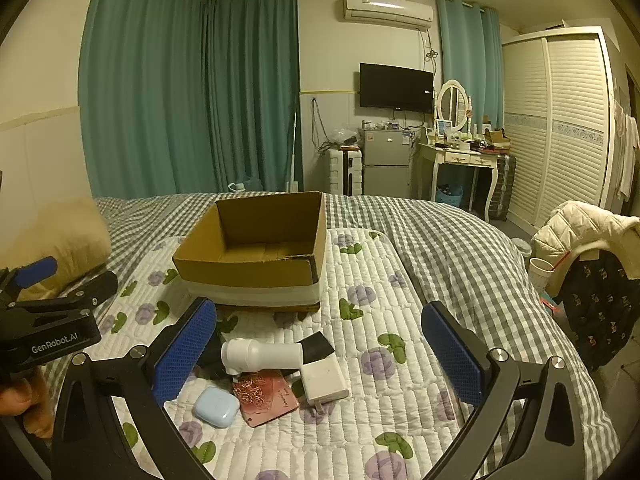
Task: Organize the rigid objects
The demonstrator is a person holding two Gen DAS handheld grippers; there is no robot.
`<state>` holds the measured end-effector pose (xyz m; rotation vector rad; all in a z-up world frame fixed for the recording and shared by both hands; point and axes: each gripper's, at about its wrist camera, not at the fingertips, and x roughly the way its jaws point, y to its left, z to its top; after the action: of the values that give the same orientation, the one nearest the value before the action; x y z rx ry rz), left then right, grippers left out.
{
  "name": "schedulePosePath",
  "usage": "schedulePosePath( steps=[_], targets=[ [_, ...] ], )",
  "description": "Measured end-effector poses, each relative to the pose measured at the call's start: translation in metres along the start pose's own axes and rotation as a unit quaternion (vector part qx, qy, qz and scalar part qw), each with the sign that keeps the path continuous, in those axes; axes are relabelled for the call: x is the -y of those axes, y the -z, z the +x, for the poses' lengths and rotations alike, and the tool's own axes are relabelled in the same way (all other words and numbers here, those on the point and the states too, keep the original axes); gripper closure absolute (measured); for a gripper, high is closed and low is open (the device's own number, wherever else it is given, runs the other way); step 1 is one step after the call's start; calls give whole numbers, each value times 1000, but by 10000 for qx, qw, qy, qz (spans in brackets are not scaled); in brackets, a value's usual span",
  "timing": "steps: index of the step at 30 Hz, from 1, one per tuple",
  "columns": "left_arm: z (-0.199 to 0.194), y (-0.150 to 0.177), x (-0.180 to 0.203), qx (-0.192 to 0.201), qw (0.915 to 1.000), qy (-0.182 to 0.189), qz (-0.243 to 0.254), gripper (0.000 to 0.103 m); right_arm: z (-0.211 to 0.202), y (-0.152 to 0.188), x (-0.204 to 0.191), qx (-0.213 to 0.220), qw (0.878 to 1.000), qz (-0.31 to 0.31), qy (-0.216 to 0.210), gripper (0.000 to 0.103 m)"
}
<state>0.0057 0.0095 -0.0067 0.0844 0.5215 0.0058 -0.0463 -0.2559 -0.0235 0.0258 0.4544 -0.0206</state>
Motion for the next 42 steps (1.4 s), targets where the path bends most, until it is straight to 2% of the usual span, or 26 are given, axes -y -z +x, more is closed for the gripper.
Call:
schedulePosePath(
  steps=[34, 42],
  targets=[
    [-1, -1, 0, 20, 10000, 48, -52, 0, -1, 1, 0, 59, 9998, -167, 135, 0],
    [11, 4, -3, -69, 9999, -27, -107, 0, 5, 4, 1, -16, 9997, -218, 117, 0]
  ],
)
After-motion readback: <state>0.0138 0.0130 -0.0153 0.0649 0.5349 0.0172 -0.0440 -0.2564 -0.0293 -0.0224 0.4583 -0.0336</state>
